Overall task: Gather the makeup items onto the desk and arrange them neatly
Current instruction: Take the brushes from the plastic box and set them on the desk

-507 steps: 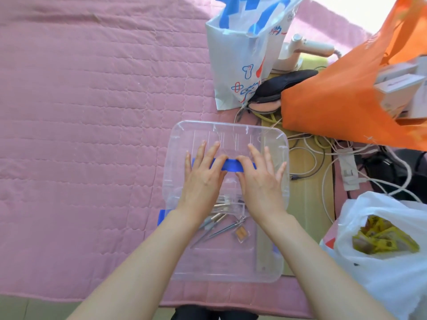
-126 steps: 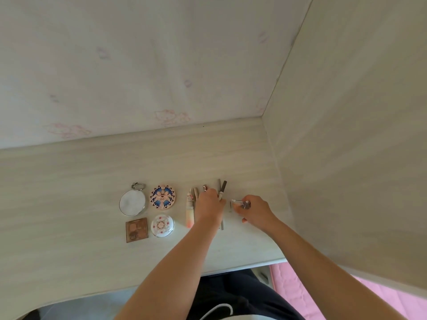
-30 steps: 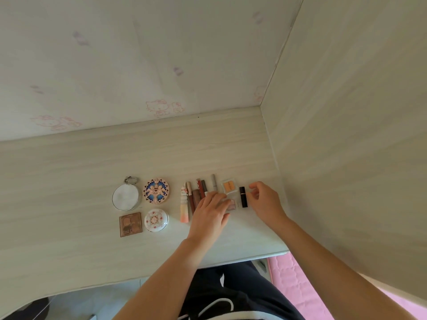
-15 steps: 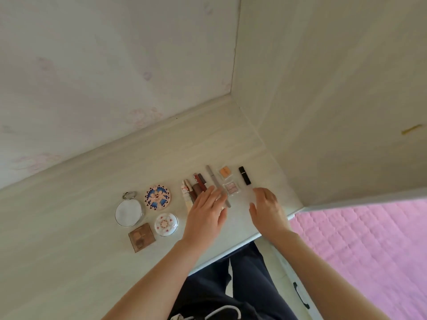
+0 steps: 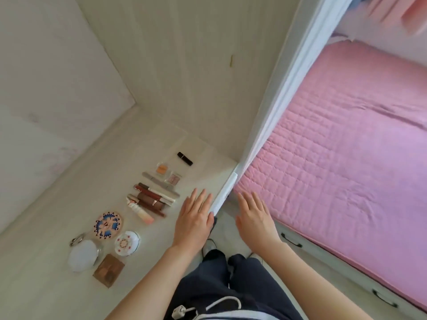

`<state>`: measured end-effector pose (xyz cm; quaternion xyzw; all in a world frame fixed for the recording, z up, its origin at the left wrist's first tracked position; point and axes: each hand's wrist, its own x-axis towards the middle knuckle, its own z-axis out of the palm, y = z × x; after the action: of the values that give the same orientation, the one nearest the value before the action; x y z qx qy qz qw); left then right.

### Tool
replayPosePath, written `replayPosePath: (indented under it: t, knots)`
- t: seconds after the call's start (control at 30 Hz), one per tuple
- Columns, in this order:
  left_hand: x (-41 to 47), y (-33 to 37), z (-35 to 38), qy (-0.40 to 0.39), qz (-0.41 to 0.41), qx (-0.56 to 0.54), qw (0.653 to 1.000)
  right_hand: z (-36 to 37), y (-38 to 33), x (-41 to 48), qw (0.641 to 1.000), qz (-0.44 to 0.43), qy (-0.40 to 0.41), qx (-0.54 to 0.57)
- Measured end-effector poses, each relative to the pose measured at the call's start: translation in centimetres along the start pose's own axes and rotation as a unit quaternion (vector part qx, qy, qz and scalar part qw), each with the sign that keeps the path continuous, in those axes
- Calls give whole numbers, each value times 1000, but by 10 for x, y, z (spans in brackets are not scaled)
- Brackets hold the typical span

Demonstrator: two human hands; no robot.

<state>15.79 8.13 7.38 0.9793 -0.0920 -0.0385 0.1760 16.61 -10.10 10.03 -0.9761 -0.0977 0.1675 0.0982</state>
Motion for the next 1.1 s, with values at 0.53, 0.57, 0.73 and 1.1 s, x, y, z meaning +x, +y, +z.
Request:
replayPosePath:
  t: [0.53,0.57,0.73,1.1]
  knots:
    - [-2,220,71,-142,286,57,946,20,158,-188,947,299,47,107]
    - [-6,237,77,-147,305,60,939,21,167,-200,942,314,51,109]
    - [-21,316,108,-175,400,81,896,33,207,-258,907,391,75,134]
    - [-53,453,159,-241,563,112,783,59,266,-371,779,580,121,205]
